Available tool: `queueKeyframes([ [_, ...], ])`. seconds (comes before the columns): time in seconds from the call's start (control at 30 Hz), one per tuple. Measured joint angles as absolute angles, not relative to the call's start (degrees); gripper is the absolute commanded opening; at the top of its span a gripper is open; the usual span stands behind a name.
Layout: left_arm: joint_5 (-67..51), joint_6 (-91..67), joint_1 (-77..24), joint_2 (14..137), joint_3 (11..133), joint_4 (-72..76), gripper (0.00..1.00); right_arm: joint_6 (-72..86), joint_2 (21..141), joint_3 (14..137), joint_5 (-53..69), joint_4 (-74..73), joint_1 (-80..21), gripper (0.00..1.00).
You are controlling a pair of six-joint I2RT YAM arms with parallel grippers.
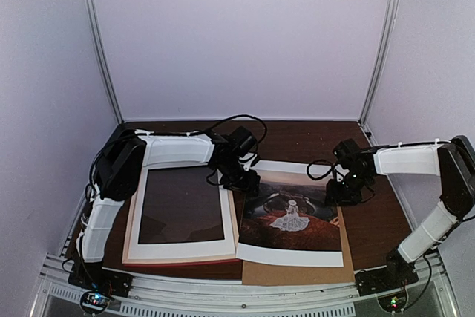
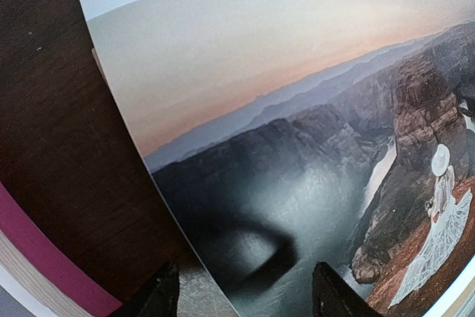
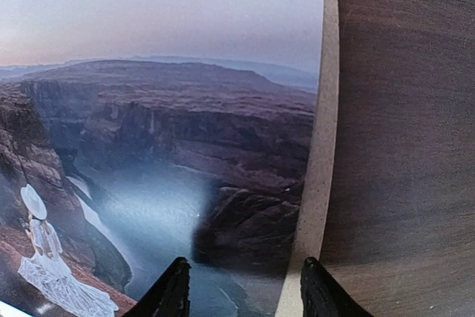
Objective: Put the photo into the frame
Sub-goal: Pick up the photo from the backboard.
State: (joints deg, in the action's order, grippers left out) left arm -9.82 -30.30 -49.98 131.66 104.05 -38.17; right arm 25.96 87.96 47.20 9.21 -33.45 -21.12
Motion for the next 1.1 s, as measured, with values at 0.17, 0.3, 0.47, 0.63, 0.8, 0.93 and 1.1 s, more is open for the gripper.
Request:
queueKeyframes([
  [0.17, -9.9, -30.7, -50.0, 132.0, 104.4, -38.2, 0.55, 26.4, 88.0, 46.9, 10.1, -31.8, -21.1, 0.5],
  [0.3, -10.0, -31.1, -50.0, 132.1, 104.6, -38.2, 0.52, 27.1, 88.0, 46.6, 11.0, -30.5, -21.1, 0.49],
  [0.47, -10.6, -31.7, -49.9, 132.2, 104.6, -38.2, 0.47, 28.3, 88.0, 45.8, 12.1, -28.4, -21.2, 0.48],
  [0.63, -11.9, -33.2, -49.1, 131.9, 103.5, -37.0, 0.43, 29.8, 88.0, 45.3, 12.0, -27.1, -21.6, 0.47],
  [0.8, -14.3, -35.2, -47.8, 130.5, 100.5, -34.2, 0.38, 30.7, 87.9, 44.8, 12.0, -25.5, -22.2, 0.47],
  [0.93, -16.1, -37.0, -46.8, 129.2, 97.6, -31.5, 0.33, 31.3, 88.1, 44.7, 12.0, -24.7, -22.6, 0.47],
  [1.1, -17.5, -38.6, -45.9, 127.8, 94.8, -29.0, 0.25, 31.5, 88.1, 44.6, 12.0, -24.3, -22.9, 0.47],
])
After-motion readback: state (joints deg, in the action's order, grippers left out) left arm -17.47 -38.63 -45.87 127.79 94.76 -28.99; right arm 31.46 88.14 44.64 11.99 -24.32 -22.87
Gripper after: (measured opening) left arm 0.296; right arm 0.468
